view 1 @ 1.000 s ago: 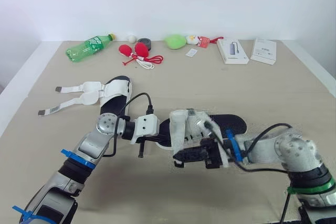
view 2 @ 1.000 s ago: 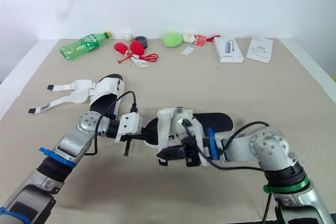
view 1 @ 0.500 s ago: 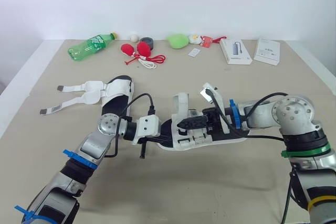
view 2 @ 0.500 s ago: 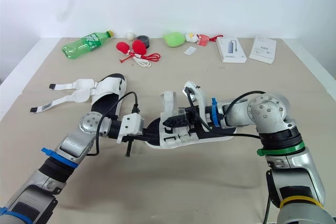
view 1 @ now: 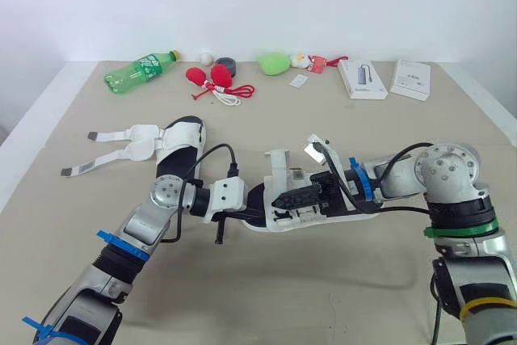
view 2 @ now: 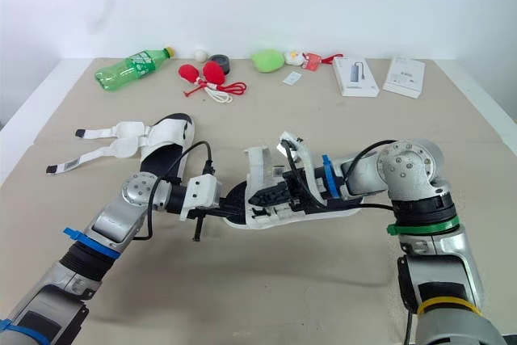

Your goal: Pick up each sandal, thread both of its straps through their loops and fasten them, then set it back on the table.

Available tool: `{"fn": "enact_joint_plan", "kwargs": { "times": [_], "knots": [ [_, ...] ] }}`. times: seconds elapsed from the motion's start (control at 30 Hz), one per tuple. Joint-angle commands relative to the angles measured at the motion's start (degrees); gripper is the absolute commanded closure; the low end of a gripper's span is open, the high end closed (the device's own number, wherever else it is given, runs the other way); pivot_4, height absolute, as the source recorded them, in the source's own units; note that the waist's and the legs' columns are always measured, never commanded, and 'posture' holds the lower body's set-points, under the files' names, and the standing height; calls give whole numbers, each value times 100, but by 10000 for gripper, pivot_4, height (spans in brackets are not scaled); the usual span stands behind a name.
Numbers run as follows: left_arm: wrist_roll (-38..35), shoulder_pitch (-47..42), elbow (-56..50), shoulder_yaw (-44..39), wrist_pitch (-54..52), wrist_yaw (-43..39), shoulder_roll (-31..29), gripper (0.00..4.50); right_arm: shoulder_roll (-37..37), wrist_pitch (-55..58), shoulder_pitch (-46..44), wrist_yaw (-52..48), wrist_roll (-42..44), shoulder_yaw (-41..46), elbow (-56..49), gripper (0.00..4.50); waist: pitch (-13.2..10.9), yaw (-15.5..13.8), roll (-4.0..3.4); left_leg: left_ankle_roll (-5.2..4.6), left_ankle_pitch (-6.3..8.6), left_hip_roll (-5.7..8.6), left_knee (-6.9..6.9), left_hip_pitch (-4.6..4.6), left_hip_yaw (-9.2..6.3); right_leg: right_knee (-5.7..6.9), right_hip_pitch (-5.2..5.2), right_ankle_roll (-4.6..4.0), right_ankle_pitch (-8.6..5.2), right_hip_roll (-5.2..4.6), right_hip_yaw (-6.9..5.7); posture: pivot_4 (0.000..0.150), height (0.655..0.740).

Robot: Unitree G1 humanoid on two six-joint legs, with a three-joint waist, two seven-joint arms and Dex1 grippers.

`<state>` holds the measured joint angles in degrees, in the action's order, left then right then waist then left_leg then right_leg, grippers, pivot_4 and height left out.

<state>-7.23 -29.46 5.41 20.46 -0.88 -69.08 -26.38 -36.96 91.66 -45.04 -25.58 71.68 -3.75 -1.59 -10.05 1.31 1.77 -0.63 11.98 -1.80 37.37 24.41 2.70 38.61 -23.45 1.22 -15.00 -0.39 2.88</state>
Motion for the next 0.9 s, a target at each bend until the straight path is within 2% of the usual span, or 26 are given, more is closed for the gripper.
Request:
{"fn": "enact_joint_plan", "kwargs": {
  "times": [0.03,0.2,0.47,0.9],
  "knots": [
    [131,83,-8,95,10,-8,-59,45000,-9,84,132,65,-105,146,-79,44625,0,0,0,0,0,0,0,0,0,0,0,0,0,0,0,1500,7400],
    [139,70,9,104,25,-5,-48,45000,-39,84,268,107,-226,151,-180,44625,1,0,-1,0,0,0,0,0,-2,-2,1,1,0,2,-2,1500,7400],
    [161,44,49,108,52,-10,-34,45000,-202,-140,437,-146,-885,-95,-535,44625,2,-1,-3,0,0,2,0,2,-4,-6,3,3,-2,1,-5,1500,7400],
    [184,14,96,88,71,2,-31,45000,-740,-1195,572,-1340,-1833,-859,-1434,44625,3,-2,-4,0,0,3,-1,3,-18,-14,8,11,-6,2,-17,1500,7400]
  ]
}}
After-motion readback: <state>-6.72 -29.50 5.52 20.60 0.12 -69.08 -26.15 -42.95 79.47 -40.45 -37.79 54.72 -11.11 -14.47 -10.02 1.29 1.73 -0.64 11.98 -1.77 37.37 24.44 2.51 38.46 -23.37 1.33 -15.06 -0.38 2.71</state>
